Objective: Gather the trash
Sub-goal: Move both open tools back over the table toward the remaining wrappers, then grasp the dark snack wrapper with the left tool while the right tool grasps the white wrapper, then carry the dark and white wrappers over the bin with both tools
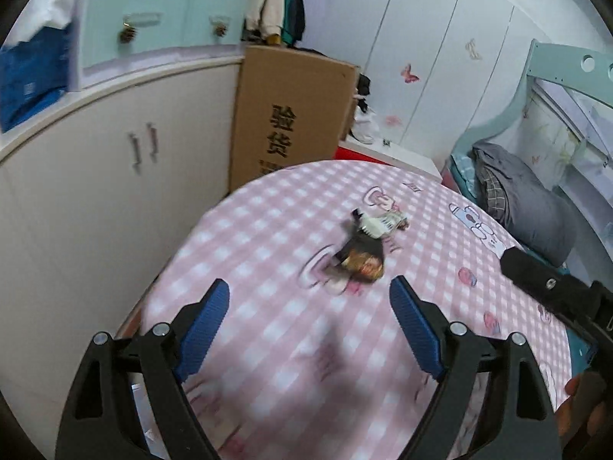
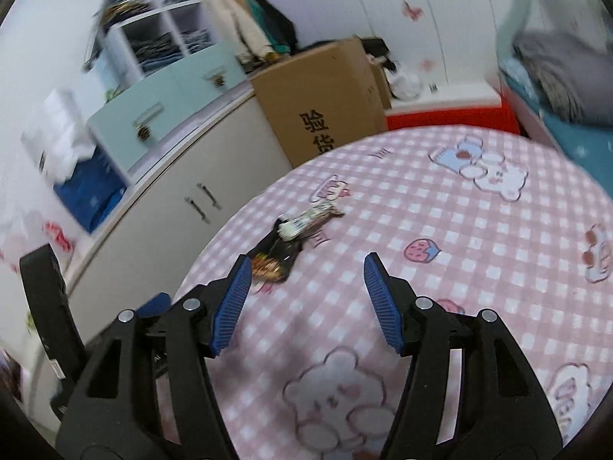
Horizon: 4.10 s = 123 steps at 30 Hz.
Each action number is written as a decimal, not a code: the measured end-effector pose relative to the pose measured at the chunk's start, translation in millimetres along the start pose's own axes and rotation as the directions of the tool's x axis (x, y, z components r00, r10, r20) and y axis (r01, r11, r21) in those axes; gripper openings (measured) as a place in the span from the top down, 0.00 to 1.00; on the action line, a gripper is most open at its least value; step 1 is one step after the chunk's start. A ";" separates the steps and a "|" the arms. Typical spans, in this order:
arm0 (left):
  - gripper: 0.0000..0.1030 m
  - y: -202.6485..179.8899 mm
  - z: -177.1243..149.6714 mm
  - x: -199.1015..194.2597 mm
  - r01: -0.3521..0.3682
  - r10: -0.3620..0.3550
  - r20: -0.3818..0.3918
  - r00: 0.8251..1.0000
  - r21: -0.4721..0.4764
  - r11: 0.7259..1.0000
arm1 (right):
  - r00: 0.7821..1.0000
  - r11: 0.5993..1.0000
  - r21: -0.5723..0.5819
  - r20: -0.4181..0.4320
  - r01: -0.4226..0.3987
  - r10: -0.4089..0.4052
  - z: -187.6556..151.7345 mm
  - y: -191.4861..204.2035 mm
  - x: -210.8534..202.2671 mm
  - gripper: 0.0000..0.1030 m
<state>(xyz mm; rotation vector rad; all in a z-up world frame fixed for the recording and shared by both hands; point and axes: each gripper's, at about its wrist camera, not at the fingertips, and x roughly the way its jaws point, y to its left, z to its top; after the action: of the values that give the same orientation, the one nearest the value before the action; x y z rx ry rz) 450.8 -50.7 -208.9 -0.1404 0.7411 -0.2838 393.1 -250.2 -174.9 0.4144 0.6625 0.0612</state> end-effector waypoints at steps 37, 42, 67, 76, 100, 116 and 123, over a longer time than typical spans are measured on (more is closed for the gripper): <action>1.00 59.5 44.1 32.1 -0.053 0.053 -0.005 0.999 -0.084 0.995 | 0.994 0.996 0.089 -0.107 0.029 -0.019 36.8 12.1 111.6 0.87; 1.00 73.1 50.3 22.6 -0.075 0.079 0.038 0.996 -0.107 0.991 | 0.990 0.993 0.040 -0.089 0.113 -0.109 41.0 30.3 125.7 0.35; 1.00 115.1 29.9 -37.4 -0.121 0.130 0.065 0.989 -0.124 0.985 | 0.985 0.973 -0.230 -0.163 0.017 -0.055 3.1 108.7 106.2 0.89; 1.00 149.0 -21.7 -118.4 -0.208 0.222 0.087 0.971 -0.148 0.967 | 0.971 0.936 -0.292 -0.189 -0.196 0.144 -54.8 183.7 29.7 0.89; 0.99 292.0 -224.3 -123.5 -0.441 0.388 -0.231 0.892 -0.258 0.860 | 0.866 0.813 -0.443 -0.479 -0.378 0.142 -296.9 296.2 81.7 0.89; 0.99 298.8 -266.5 -14.9 -0.439 0.344 -0.389 0.855 -0.189 0.878 | 0.867 0.858 -0.450 -0.498 -0.246 -0.013 -344.1 234.2 154.9 0.89; 0.99 292.7 -257.2 -1.5 -0.430 0.346 -0.363 0.865 -0.181 0.885 | 0.878 0.871 -0.438 -0.478 -0.223 -0.015 -333.0 216.3 156.8 0.89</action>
<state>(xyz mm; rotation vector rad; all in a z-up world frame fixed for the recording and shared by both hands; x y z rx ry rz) 334.2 221.8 -461.8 -0.1868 1.1120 0.1895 330.5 95.0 -418.1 -0.0615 1.0708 0.4391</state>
